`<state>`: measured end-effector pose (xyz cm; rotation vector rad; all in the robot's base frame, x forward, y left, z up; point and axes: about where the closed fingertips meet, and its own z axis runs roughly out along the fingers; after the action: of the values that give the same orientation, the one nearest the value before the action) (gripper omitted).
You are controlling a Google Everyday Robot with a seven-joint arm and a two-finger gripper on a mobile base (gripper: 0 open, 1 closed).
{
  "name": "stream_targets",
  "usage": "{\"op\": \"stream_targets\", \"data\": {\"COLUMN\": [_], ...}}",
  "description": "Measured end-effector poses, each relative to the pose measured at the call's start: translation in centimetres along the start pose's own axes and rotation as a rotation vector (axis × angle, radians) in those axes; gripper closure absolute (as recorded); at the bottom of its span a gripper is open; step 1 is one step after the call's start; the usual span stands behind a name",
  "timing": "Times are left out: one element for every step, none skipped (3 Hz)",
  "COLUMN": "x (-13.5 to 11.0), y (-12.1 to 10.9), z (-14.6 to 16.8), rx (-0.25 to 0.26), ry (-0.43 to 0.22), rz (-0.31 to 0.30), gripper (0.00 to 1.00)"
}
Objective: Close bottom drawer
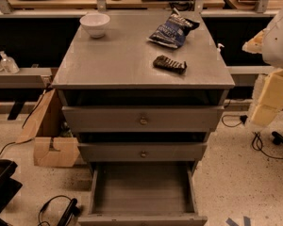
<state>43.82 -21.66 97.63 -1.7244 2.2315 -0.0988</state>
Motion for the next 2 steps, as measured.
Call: {"op": "stream_targets", "data": {"x": [0.1, 0.6], "y": [0.1, 0.4], "z": [0.3, 1.7], "rx": [0.001, 0.005], "ry": [0.000, 0.003], "rz": [0.003, 0.017], "gripper": [0.00, 0.00]}}
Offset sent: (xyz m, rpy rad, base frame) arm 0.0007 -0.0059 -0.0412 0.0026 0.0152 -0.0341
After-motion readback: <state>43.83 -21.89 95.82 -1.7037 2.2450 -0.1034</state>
